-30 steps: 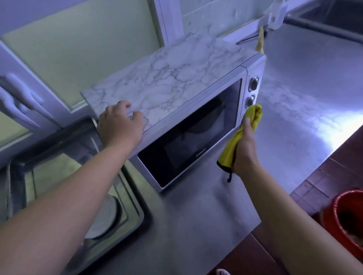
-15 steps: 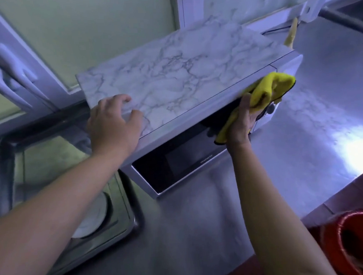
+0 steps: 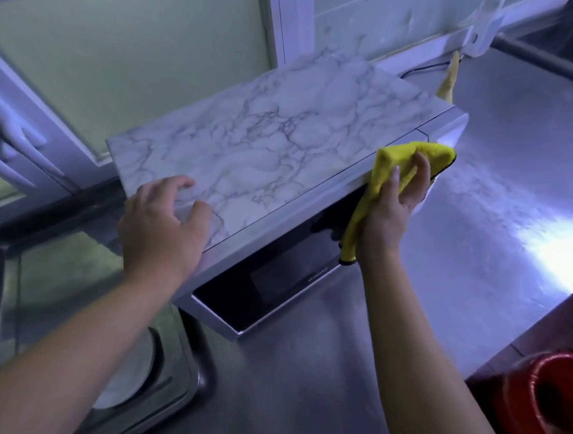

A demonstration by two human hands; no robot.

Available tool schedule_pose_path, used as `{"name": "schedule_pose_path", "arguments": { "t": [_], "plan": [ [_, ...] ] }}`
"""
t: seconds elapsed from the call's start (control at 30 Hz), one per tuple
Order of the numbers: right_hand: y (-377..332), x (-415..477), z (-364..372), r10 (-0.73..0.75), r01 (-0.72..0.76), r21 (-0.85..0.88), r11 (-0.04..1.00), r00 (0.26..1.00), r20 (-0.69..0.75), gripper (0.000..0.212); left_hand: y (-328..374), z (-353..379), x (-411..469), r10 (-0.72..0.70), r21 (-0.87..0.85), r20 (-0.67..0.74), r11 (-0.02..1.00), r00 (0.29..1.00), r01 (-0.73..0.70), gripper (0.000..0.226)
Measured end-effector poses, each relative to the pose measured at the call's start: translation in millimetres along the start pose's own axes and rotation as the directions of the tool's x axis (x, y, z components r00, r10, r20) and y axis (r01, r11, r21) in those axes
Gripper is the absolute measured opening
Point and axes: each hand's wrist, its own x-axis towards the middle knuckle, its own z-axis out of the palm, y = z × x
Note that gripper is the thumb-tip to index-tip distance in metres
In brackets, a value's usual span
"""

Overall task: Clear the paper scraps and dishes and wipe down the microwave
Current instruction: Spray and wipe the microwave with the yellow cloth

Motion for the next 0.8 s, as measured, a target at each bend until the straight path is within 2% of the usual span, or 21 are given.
{"name": "schedule_pose_path", "arguments": {
  "t": [0.07, 0.13, 0.2, 0.3, 0.47, 0.63, 0.8],
  "plan": [
    [3, 3, 10, -0.075, 0.065, -0.080, 0.995, 0.988, -0.132, 0.059, 1, 0, -2, 0.000, 0.001, 0.006, 1.000, 1.000, 0.000, 0.046],
    [11, 8, 13, -0.126, 0.097, -0.183, 0.978, 0.980, -0.156, 0.067, 0, 0, -2, 0.009, -0.004, 0.003, 1.000, 1.000, -0.009, 0.043],
    [30, 19, 6, -0.216, 0.177, -0.277, 0.944, 0.969, -0.116, 0.067, 0, 1, -1, 0.012, -0.010, -0.006, 1.000, 1.000, -0.012, 0.041],
    [57, 31, 1, -0.318, 0.308, -0.280, 0.909, 0.948, 0.009, 0.071, 0, 1, -1, 0.006, -0.023, -0.011, 1.000, 1.000, -0.006, 0.043],
    [100, 27, -6, -0.152, 0.139, -0.237, 0.962, 0.988, -0.036, 0.075, 0, 0, -1, 0.006, -0.020, -0.005, 1.000, 1.000, -0.006, 0.045],
    [130, -4, -2, 0.182, -0.196, -0.124, 0.973, 0.976, -0.117, 0.072, 0, 0, 0, 0.014, 0.009, 0.002, 1.000, 1.000, -0.014, 0.047],
    [143, -78, 14, 0.247, -0.255, -0.085, 0.963, 0.964, -0.101, 0.058, -2, 1, 0, 0.031, 0.022, 0.013, 0.999, 0.999, -0.031, 0.041]
  ]
}}
